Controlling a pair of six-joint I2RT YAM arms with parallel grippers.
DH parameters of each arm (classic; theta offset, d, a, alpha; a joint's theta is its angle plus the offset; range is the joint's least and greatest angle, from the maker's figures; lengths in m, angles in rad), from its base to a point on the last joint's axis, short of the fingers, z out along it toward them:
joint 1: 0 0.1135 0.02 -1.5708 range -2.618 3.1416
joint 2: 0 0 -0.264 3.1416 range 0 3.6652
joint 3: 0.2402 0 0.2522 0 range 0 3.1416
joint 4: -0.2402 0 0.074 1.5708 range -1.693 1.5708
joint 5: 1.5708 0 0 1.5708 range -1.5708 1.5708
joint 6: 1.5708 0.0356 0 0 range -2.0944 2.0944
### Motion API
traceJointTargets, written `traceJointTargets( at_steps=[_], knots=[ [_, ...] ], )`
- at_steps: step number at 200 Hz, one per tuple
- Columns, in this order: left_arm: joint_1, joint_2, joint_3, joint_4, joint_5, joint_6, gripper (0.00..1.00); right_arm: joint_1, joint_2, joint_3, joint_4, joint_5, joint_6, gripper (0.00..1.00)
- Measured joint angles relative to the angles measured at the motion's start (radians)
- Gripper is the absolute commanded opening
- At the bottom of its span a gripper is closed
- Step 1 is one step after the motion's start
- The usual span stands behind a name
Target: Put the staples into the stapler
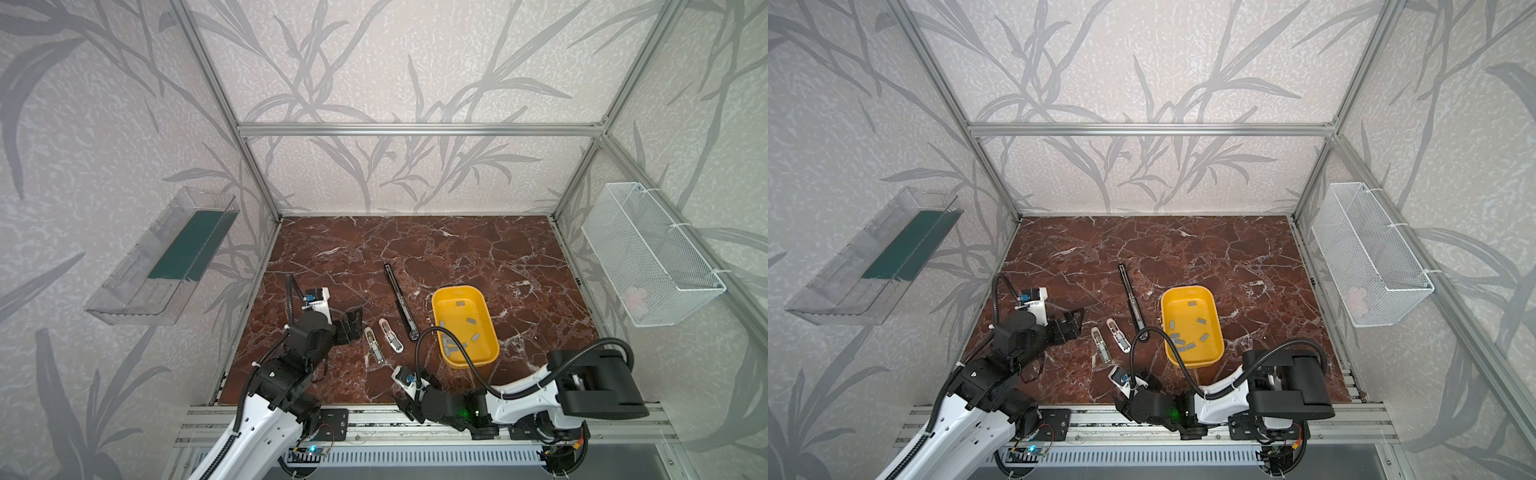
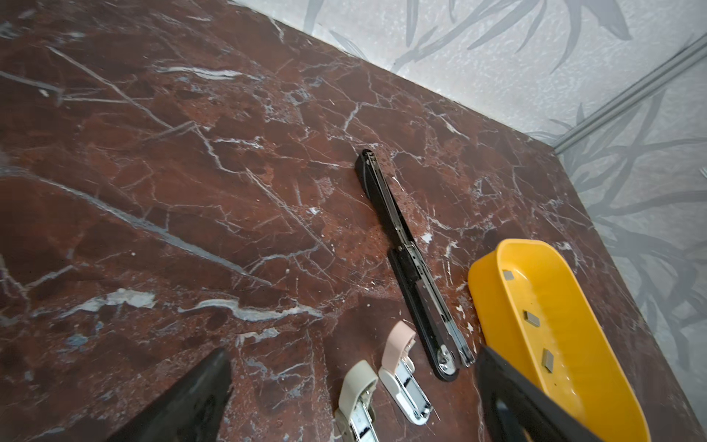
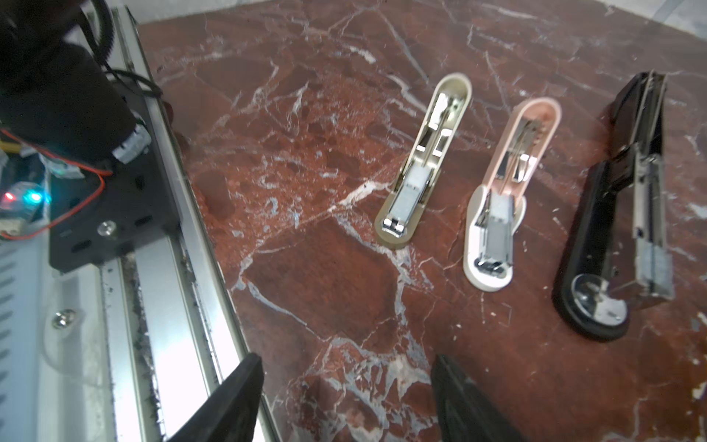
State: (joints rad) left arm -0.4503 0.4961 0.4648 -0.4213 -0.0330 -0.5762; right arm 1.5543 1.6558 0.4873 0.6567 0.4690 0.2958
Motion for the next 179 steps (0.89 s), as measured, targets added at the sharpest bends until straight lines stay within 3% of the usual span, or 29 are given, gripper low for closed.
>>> traceJointTargets(
  at_steps=[24,72,103,179],
  knots=[
    [0.0,0.048,-0.005,0.01,0.041,0.0,0.99,-0.034,0.112,0.042,0.024,-0.058,0.026,0.64],
    [0.0,0.151,-0.006,0.018,0.087,-0.002,0.99,-0.129,0.25,0.163,0.108,-0.104,0.06,0.64],
    [0.0,0.142,-0.006,0.017,0.087,-0.002,0.99,-0.133,0.288,0.208,0.108,-0.084,0.06,0.63],
    [0.001,0.07,-0.006,-0.005,0.051,-0.002,0.99,-0.195,0.344,0.266,0.12,-0.057,0.101,0.47]
  ],
)
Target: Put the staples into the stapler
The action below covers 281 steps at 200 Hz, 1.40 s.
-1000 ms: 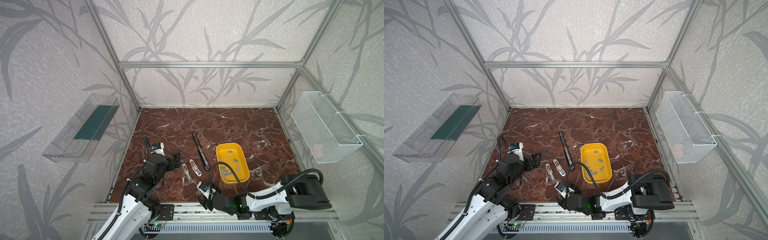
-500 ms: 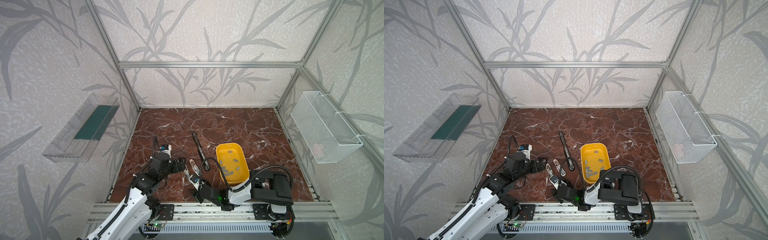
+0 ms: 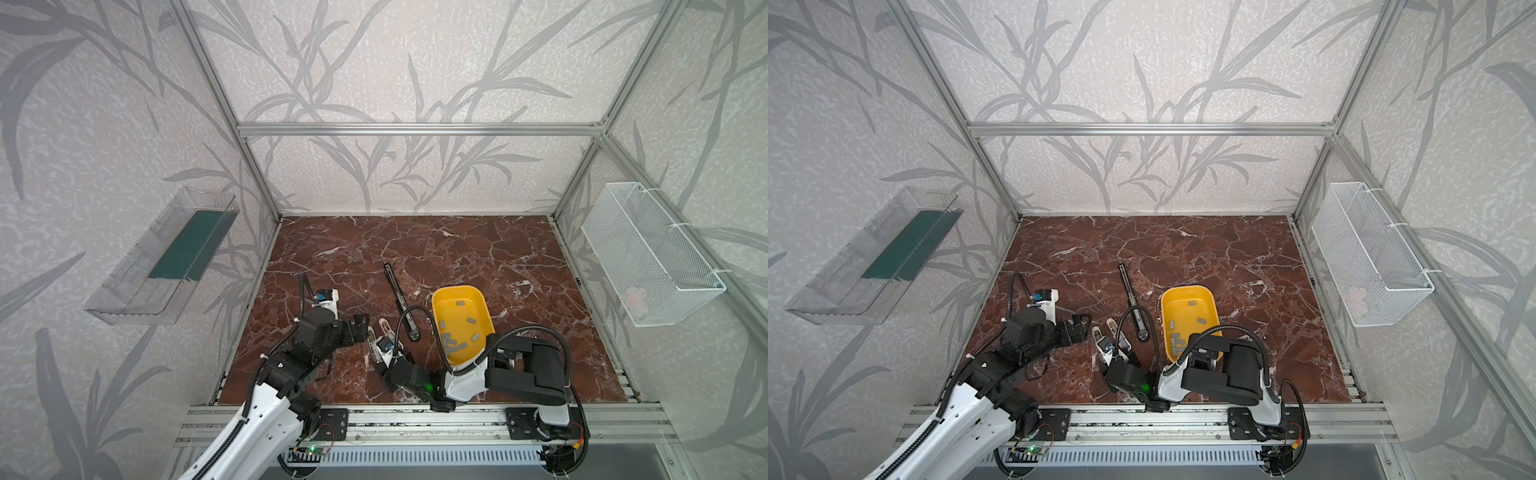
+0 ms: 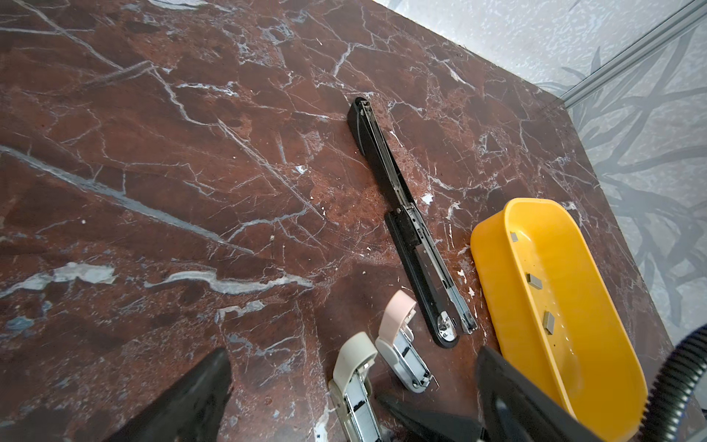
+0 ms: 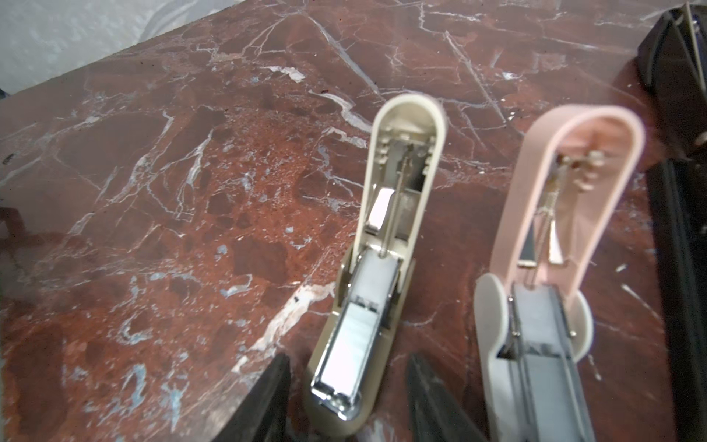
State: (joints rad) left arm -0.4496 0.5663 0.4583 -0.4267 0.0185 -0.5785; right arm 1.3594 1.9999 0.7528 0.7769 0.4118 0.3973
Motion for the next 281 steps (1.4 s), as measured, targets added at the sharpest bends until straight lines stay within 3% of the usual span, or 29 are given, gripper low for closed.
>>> traceJointTargets(
  at_steps=[46,132,193,281],
  knots=[
    [0.001,-0.015,-0.001,-0.016,-0.022,-0.004,0.99,-0.001,0.003,0.005,-0.013,0.034,-0.005,0.34],
    [0.024,0.026,-0.011,-0.014,-0.025,-0.029,0.97,0.003,0.003,-0.018,0.026,0.024,-0.086,0.39],
    [0.156,0.066,-0.032,-0.005,-0.02,-0.066,0.97,0.006,0.015,-0.026,0.065,0.02,-0.11,0.25],
    [0.189,0.228,-0.1,0.119,0.087,-0.08,0.92,0.006,0.018,-0.061,0.132,0.004,-0.115,0.24]
  ],
)
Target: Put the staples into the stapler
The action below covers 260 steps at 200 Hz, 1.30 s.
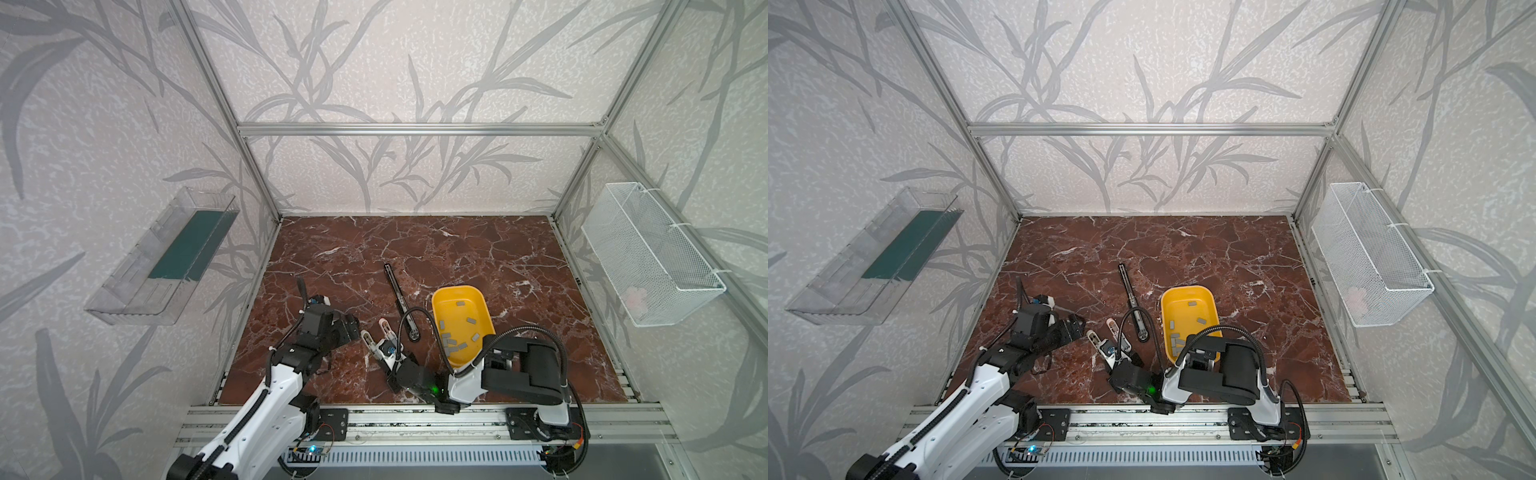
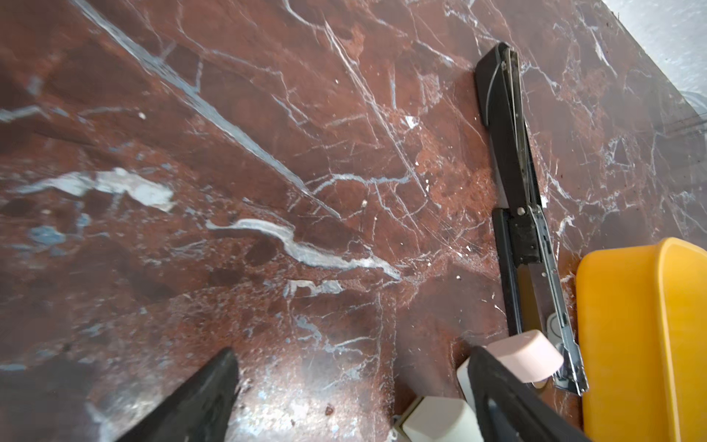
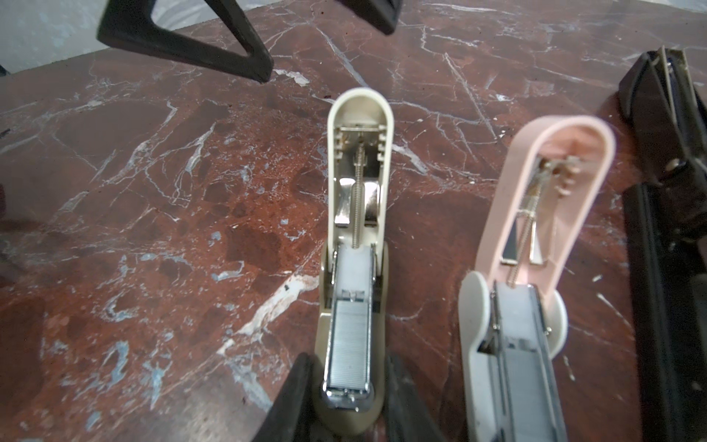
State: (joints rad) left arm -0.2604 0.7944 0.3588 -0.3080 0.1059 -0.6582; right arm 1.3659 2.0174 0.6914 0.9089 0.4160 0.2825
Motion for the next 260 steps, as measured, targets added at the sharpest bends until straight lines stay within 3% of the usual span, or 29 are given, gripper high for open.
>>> traceJointTargets(
  at_steps=[43,100,120,151,206,260],
  knots=[
    [0.0,0.031,-0.001,0.036,0.045,-0.013,0.84,-0.001,0.002,-0.008,0.02,-0.006,0.001,0.23],
    [0.0,0.077,-0.035,0.071,0.065,-0.075,0.48,-0.001,0.004,-0.01,0.027,-0.006,0.005,0.22],
    [-0.004,0.078,-0.045,0.08,0.096,-0.074,0.41,-0.001,0.004,-0.008,0.024,-0.006,0.009,0.2],
    [-0.036,0.073,-0.048,0.094,0.154,-0.077,0.4,-0.006,0.005,-0.002,0.018,-0.008,0.027,0.19],
    [-0.217,0.019,-0.052,0.123,0.157,-0.074,0.42,-0.008,0.006,0.007,0.011,-0.024,0.051,0.19],
    [-0.254,-0.044,-0.142,0.172,0.15,-0.078,0.35,-0.01,0.006,0.007,0.012,-0.024,0.07,0.19]
  ],
)
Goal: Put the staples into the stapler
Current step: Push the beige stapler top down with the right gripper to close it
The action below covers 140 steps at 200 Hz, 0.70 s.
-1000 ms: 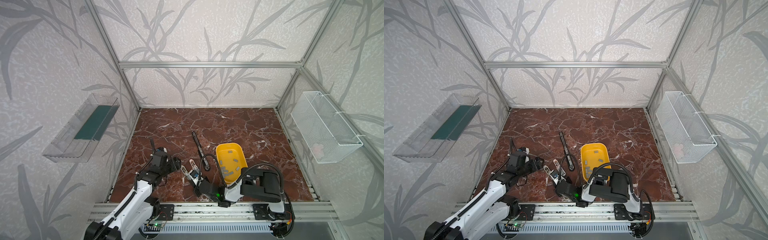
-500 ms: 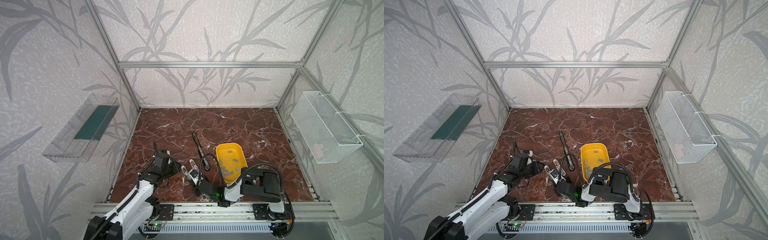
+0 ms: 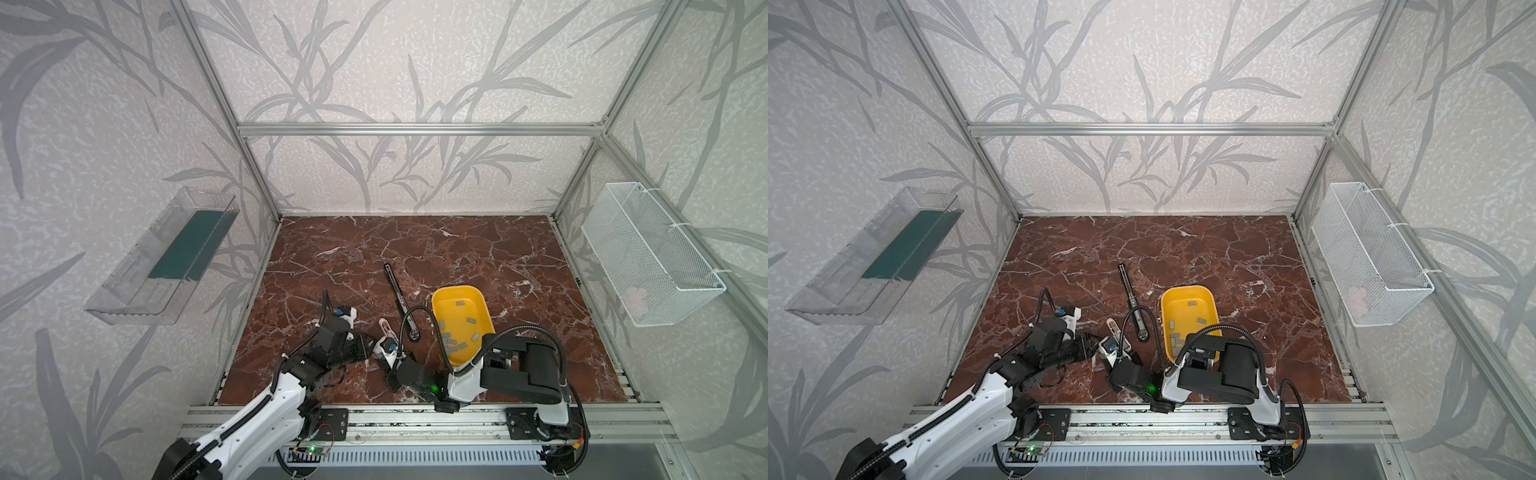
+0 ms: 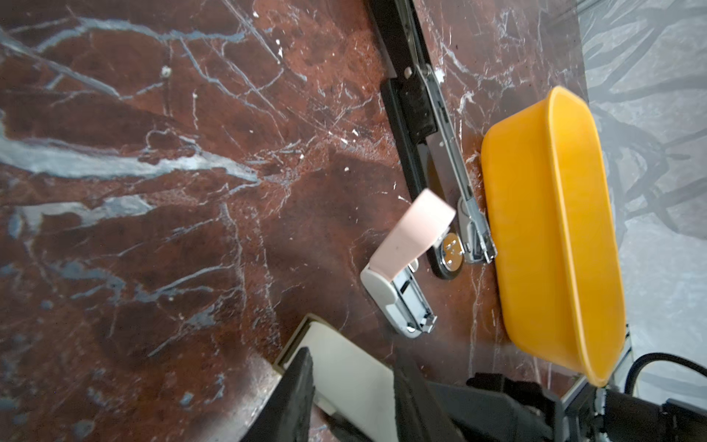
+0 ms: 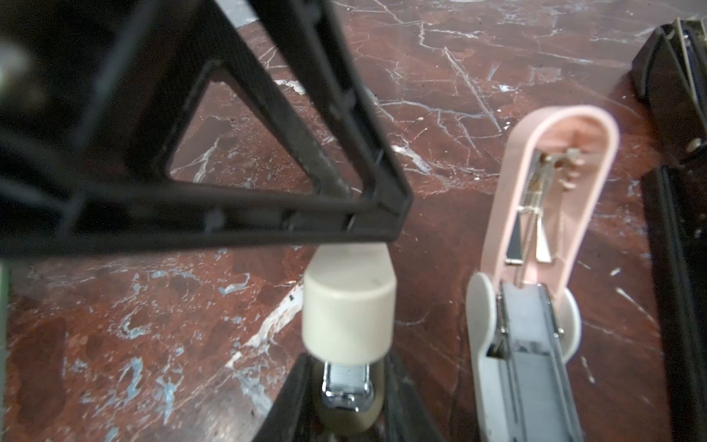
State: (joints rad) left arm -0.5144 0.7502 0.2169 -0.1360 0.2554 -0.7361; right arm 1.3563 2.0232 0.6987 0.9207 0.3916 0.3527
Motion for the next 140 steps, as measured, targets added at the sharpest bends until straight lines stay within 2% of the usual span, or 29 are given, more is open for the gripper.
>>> traceJointTargets(
  at_steps=[57,140],
  knots=[
    [-0.027,-0.027,-0.011,0.015,-0.008,0.039,0.33,0.0,0.0,0.001,-0.001,-0.001,0.008,0.19],
    [-0.035,-0.016,-0.011,0.022,-0.011,0.064,0.33,0.0,-0.08,-0.032,-0.094,-0.018,0.004,0.43]
  ],
)
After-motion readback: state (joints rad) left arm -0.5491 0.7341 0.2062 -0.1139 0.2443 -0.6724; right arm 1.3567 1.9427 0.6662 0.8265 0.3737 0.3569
